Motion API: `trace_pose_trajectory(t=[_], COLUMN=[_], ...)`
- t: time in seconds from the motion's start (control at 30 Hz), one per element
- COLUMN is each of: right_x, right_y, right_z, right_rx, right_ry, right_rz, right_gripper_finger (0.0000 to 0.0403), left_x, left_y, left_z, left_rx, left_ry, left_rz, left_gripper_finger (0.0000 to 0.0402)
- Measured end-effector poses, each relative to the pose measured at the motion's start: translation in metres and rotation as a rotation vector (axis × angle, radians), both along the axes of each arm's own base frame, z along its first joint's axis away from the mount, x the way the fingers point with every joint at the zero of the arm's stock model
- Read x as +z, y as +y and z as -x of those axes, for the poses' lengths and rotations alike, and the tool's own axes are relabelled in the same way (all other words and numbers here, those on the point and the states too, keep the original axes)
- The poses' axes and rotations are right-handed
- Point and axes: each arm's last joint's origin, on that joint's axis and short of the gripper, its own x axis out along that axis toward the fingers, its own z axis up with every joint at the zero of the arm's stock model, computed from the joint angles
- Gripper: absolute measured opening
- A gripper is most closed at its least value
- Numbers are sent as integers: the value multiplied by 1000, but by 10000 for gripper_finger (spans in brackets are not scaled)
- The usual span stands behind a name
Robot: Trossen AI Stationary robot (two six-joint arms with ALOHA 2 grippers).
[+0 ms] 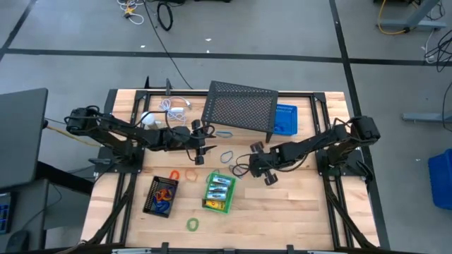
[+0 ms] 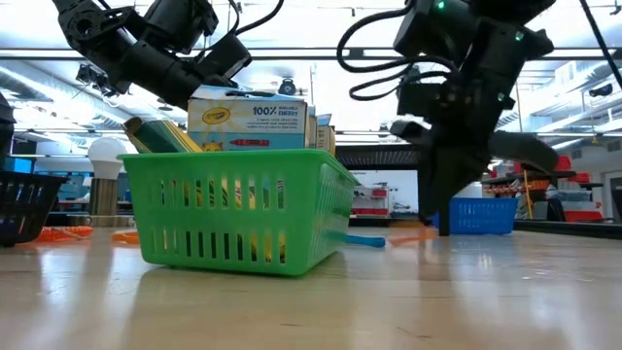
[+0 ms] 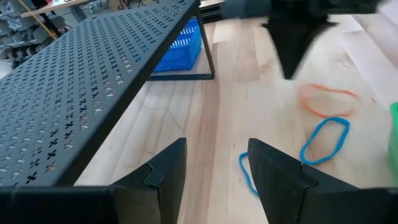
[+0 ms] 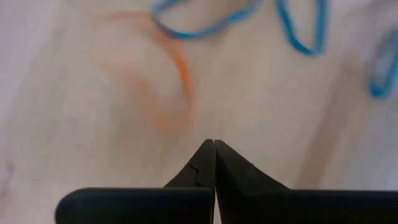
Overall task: Pick & Place Office Desk Supplies
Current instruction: Put the orange rubberband into the blue bin
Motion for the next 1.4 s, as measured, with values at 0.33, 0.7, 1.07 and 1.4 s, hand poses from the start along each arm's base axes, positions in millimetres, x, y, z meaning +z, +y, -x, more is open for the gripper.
trace_pose_trajectory(t=[0.33, 0.7, 1.07, 1.4], right_x=[30, 17, -14, -31], right_y=[-3, 16, 21, 29], right_z=[12, -1, -11, -12], right_rx=[-45, 51, 85, 174], right_ry=[-57, -79, -7, 53], right_rz=[-202, -297, -285, -233], right_gripper_finger=[17, 157, 212, 171], left_x=[0, 0, 0, 0], left_y=[-1, -1, -1, -1], left_z=[0, 0, 0, 0], left_rx=[-13, -8, -7, -4], left_ry=[-3, -4, -8, -9], left_rz=[18, 31, 35, 40], left_gripper_finger=[180, 180, 180, 180])
